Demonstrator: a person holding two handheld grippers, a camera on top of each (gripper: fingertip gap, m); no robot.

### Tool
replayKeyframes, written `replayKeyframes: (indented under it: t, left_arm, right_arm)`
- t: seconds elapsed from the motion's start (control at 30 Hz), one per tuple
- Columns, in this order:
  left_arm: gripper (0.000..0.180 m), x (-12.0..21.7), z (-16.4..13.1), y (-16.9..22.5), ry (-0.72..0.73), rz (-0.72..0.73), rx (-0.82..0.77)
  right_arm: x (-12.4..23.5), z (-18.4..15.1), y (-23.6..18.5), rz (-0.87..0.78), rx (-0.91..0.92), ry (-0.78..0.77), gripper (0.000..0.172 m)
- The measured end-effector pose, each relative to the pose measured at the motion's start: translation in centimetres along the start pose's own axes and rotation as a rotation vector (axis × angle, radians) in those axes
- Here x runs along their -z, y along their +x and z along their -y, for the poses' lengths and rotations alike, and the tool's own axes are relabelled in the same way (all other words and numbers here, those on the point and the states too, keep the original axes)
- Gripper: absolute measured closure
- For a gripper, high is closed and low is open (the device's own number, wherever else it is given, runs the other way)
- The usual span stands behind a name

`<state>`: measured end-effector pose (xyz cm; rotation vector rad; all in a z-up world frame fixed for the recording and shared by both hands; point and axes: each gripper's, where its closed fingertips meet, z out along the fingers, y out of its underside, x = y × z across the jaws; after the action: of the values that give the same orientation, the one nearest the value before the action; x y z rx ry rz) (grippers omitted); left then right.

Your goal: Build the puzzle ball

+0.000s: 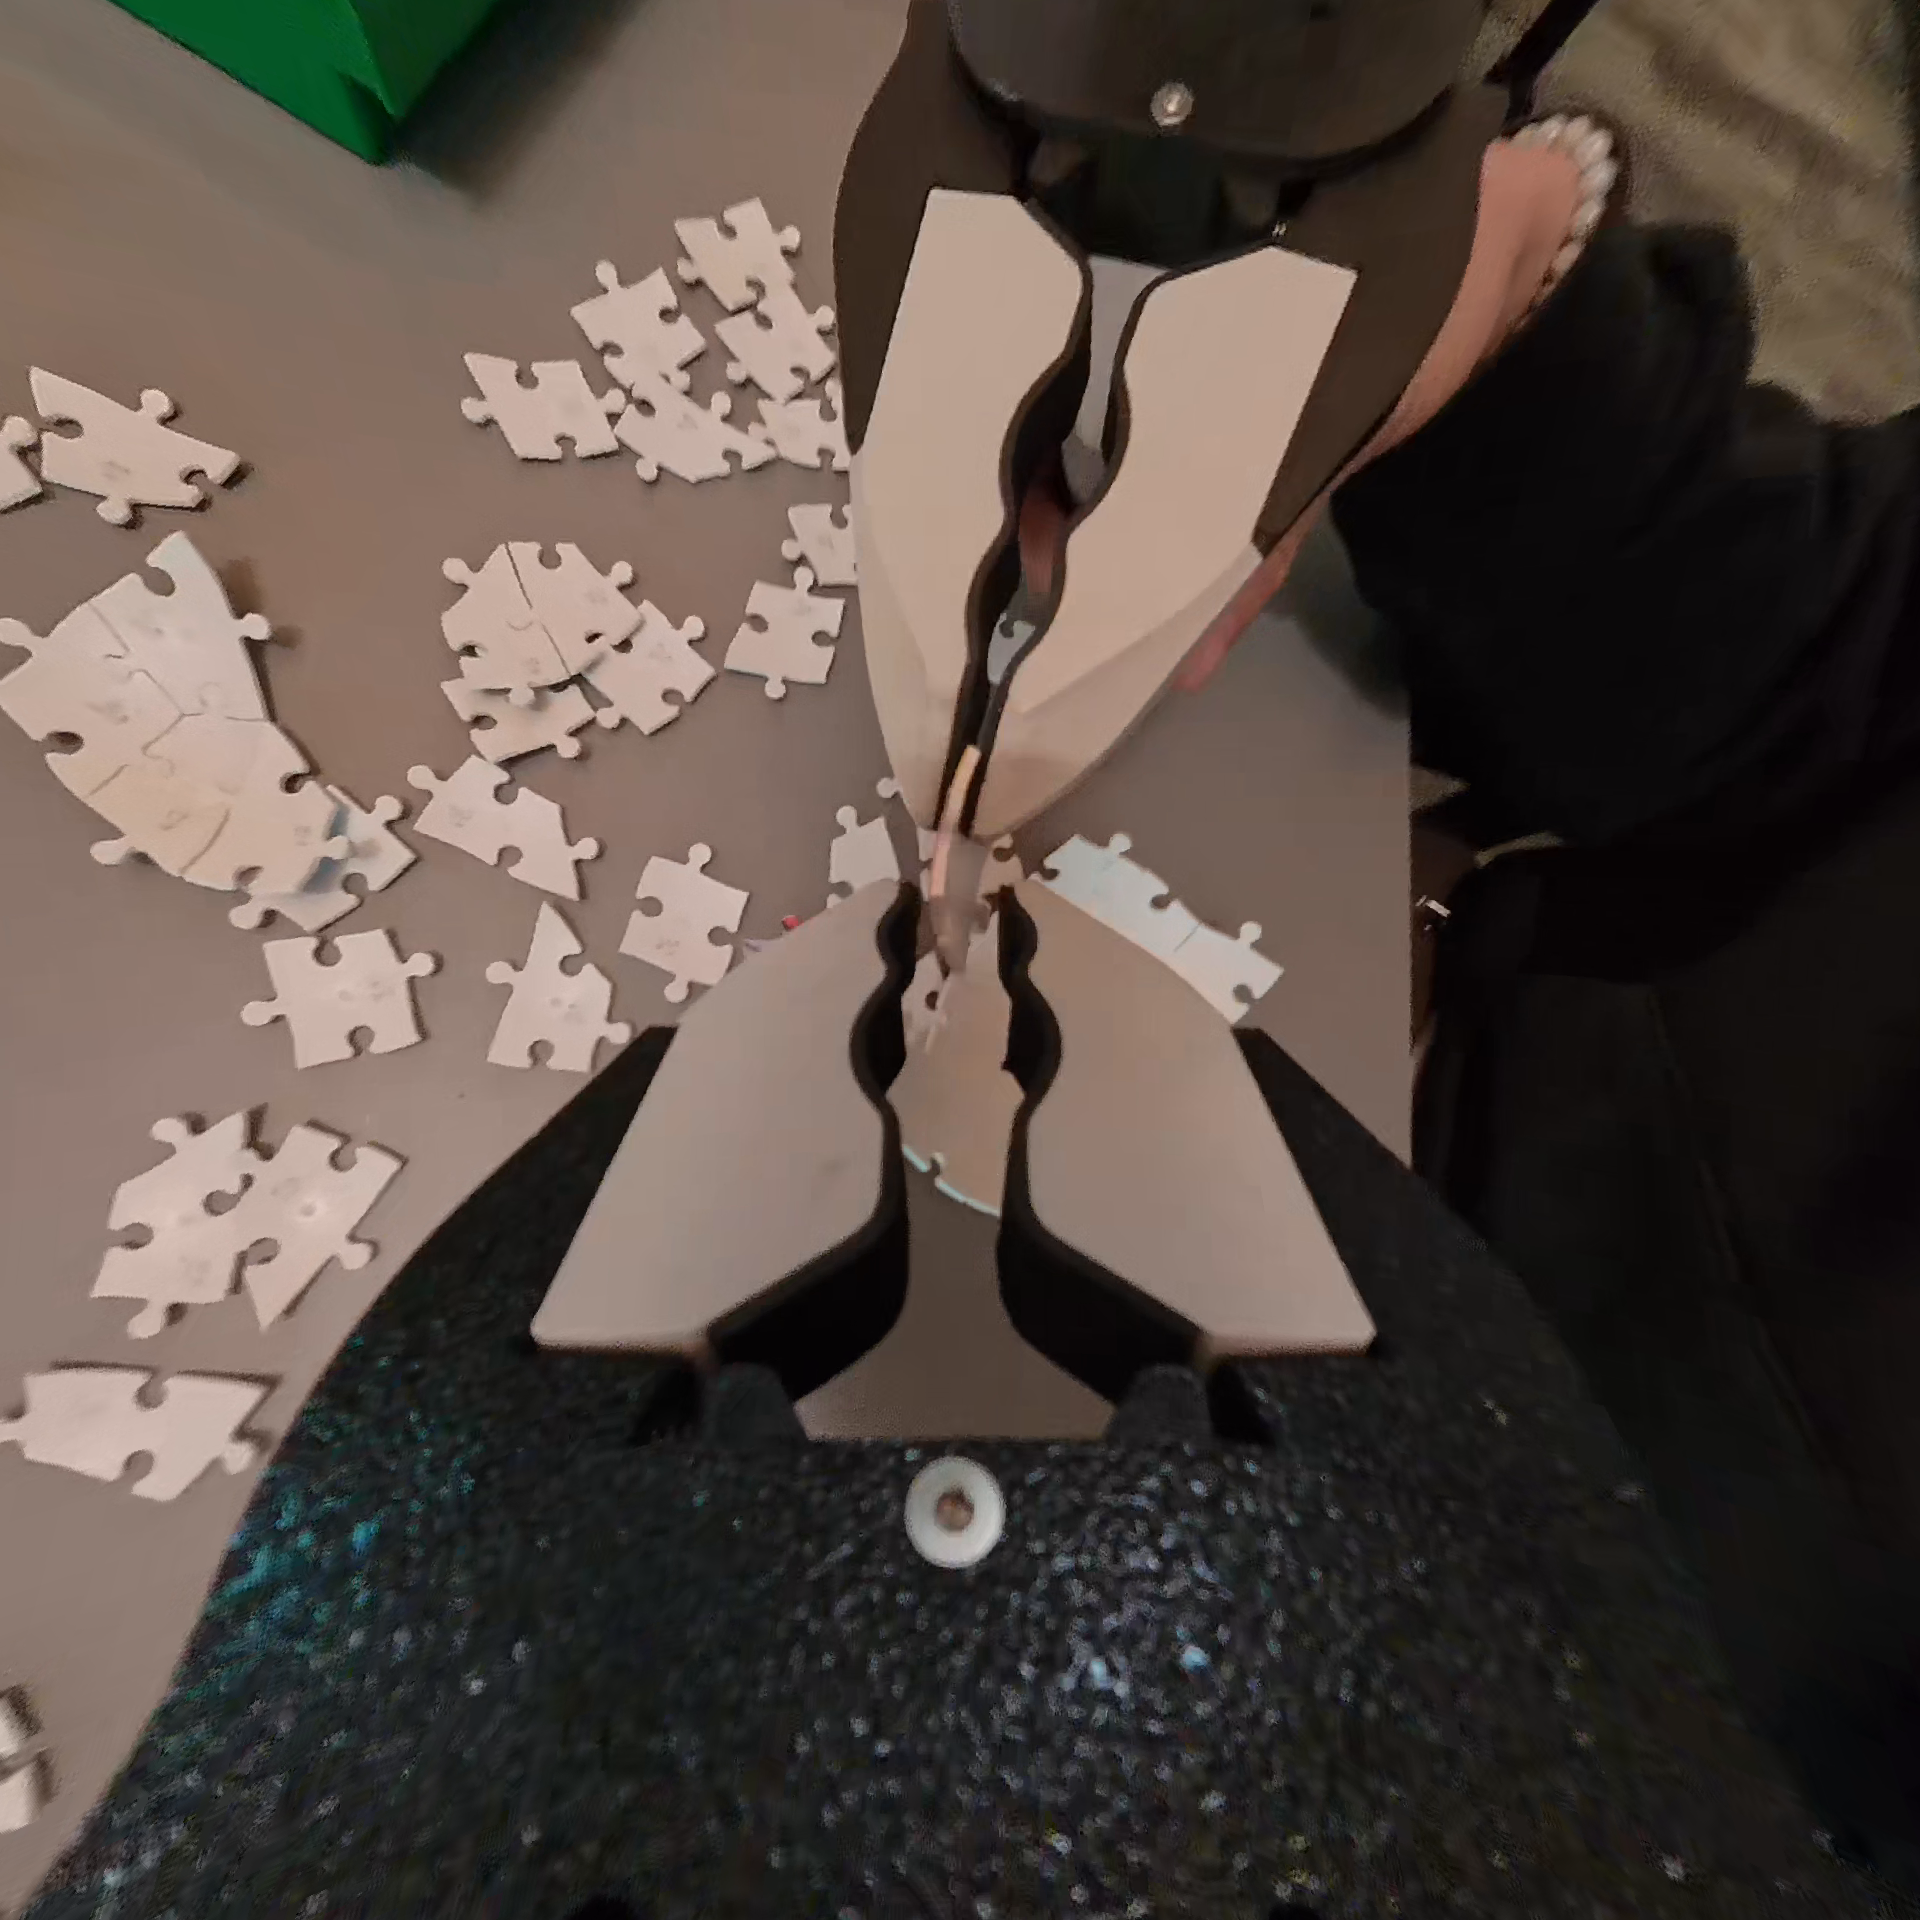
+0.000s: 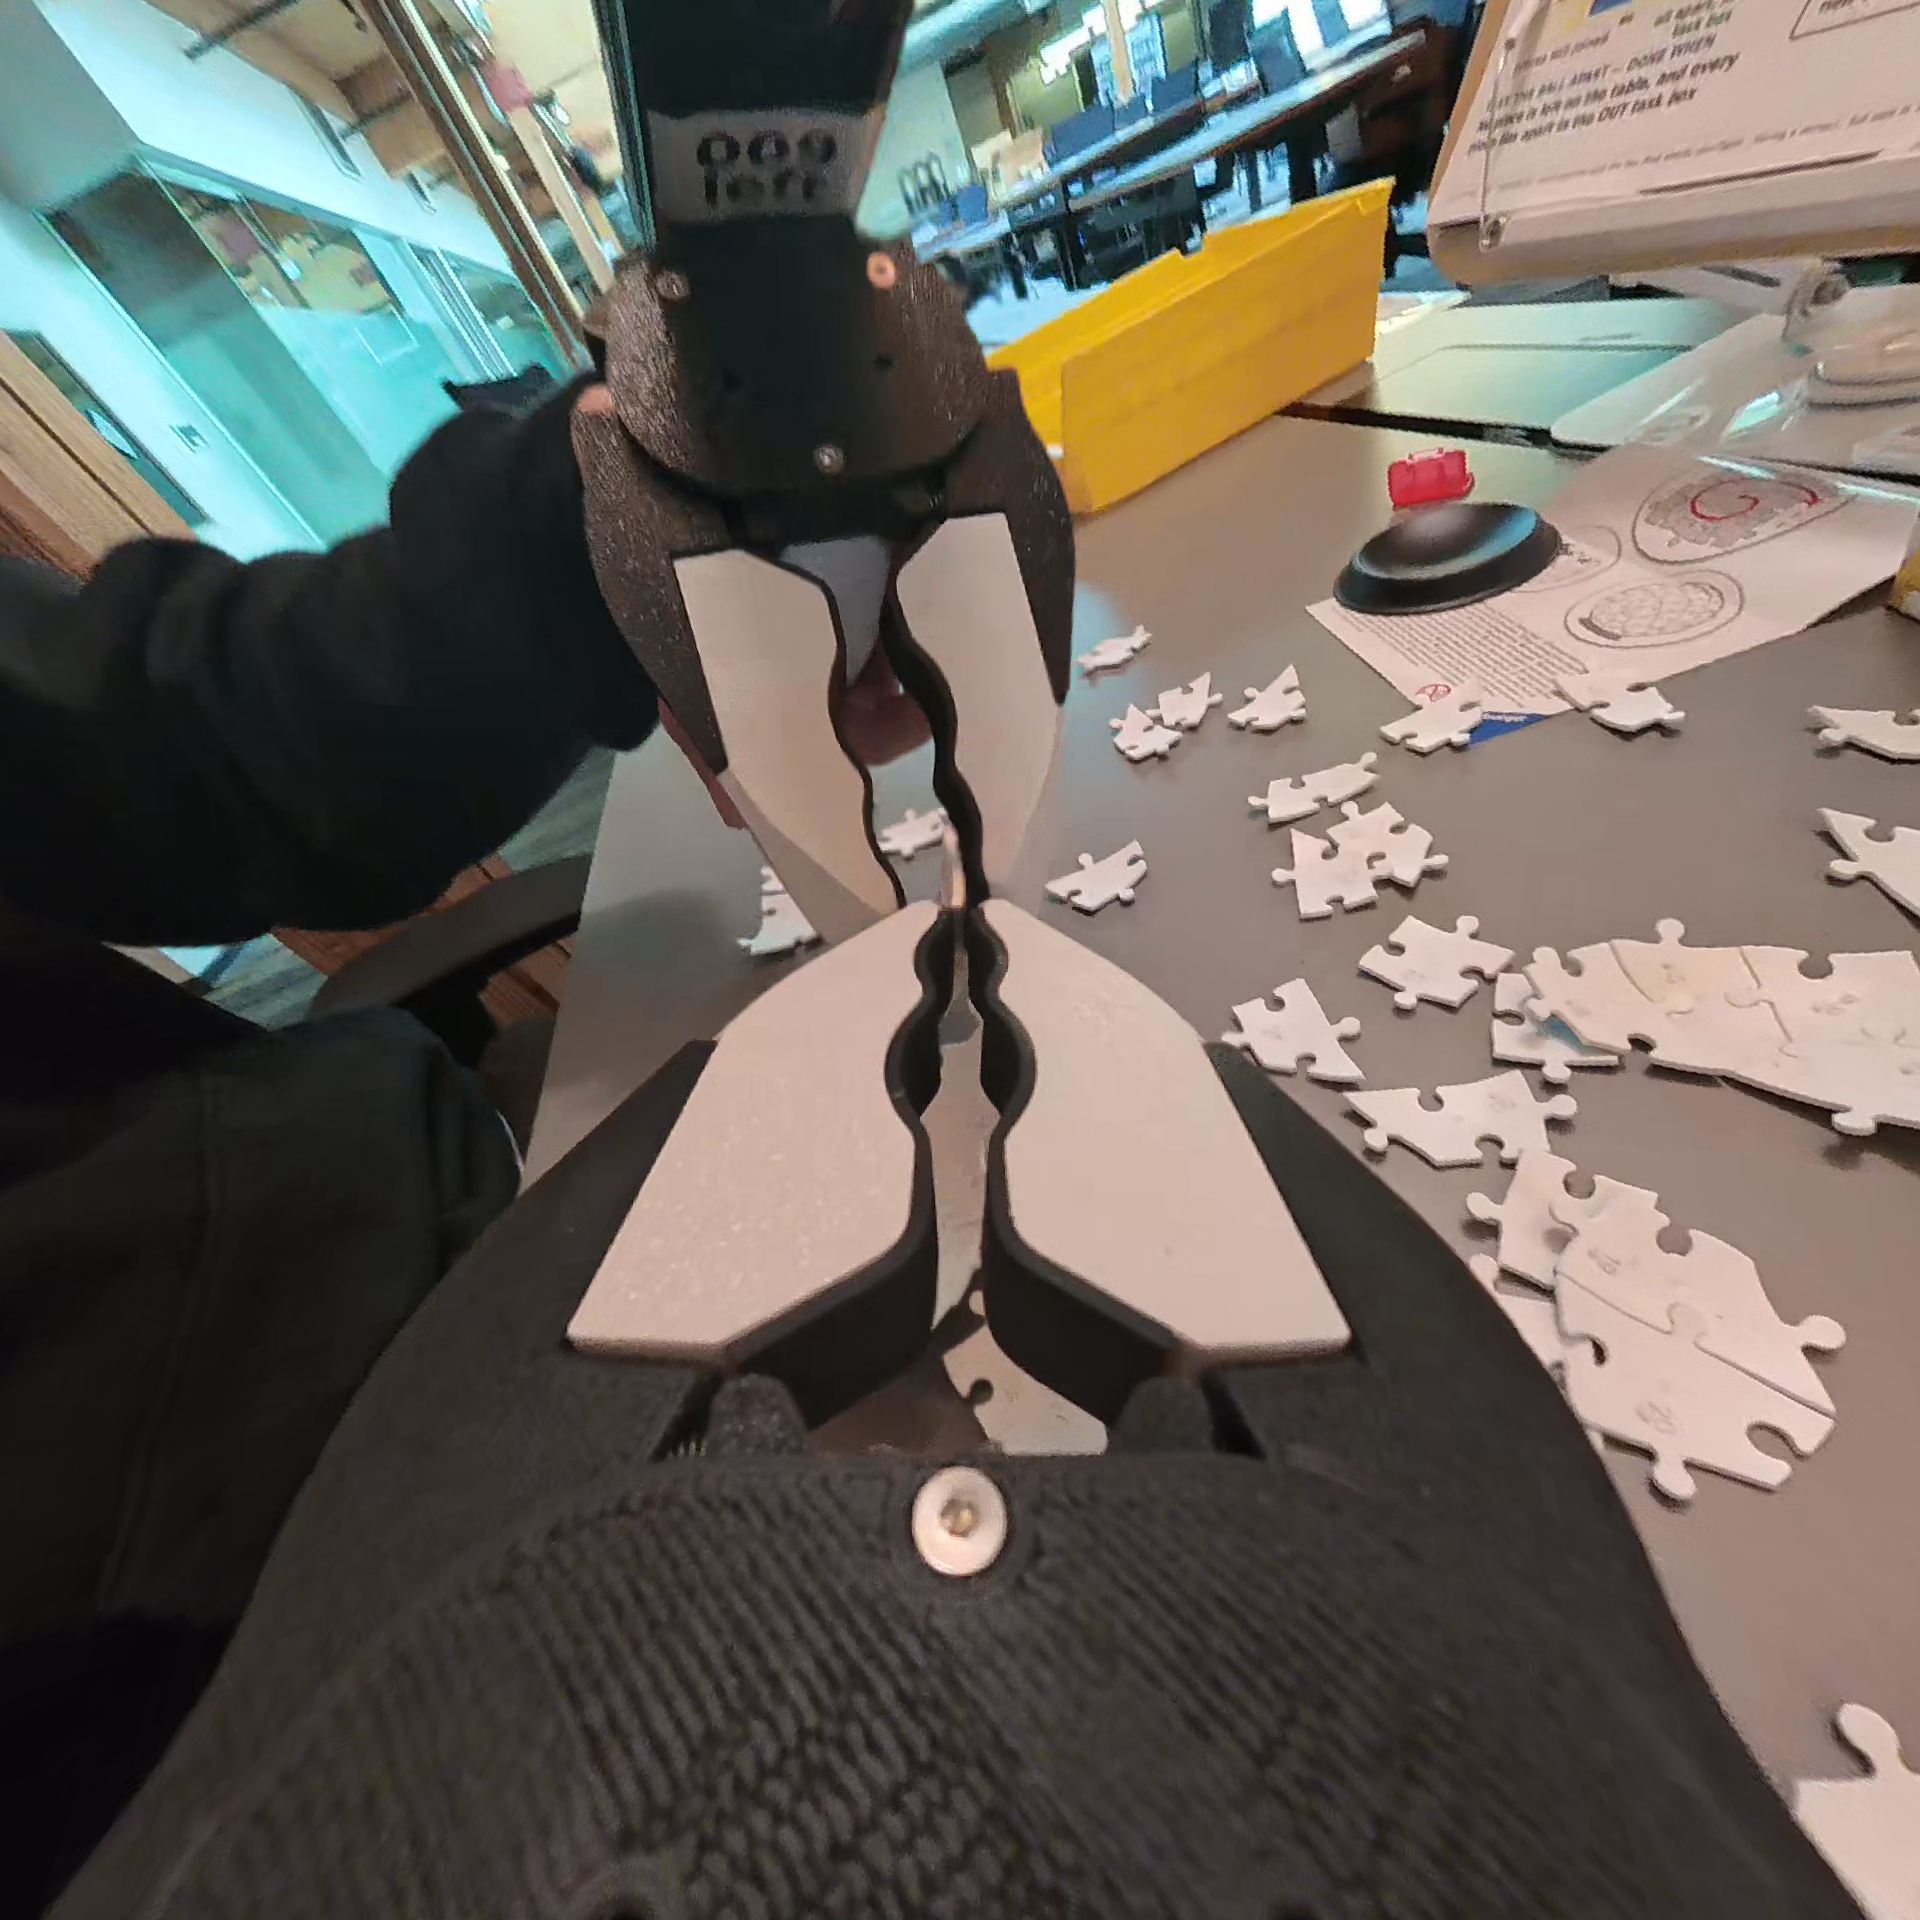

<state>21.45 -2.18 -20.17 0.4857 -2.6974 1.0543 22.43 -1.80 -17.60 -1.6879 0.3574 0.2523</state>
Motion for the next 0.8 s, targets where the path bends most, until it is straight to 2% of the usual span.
replayKeyframes:
  t: [0.17,0.27,0.4,0.53,0.63,0.8]
  left_arm:
    - [0.166,0.1,0.1,0.0,0.089,0.023,0.042]
    - [0.173,0.1,0.3,0.3,0.132,0.027,0.039]
    - [0.178,0.1,-0.4,0.6,0.116,0.02,0.062]
    - [0.179,-0.7,-2.3,0.7,0.031,0.036,0.071]
    - [0.179,-1.0,-3.0,0.5,0.008,0.062,0.064]
    - [0.179,-1.3,-3.1,0.6,0.005,0.05,0.071]
  right_arm:
    - [0.4,0.6,0.0,0.009,-0.012,0.043,0.169]
    - [0.4,0.5,-0.1,0.011,-0.006,0.04,0.169]
    - [0.3,-0.3,-0.7,0.03,0.022,-0.027,0.168]
    - [0.1,-1.7,-0.5,-0.021,0.12,-0.161,0.155]
    - [-0.2,-1.8,-0.7,-0.031,0.208,-0.169,0.163]
    - [-0.6,-2.5,-1.2,0.004,0.232,-0.205,0.161]
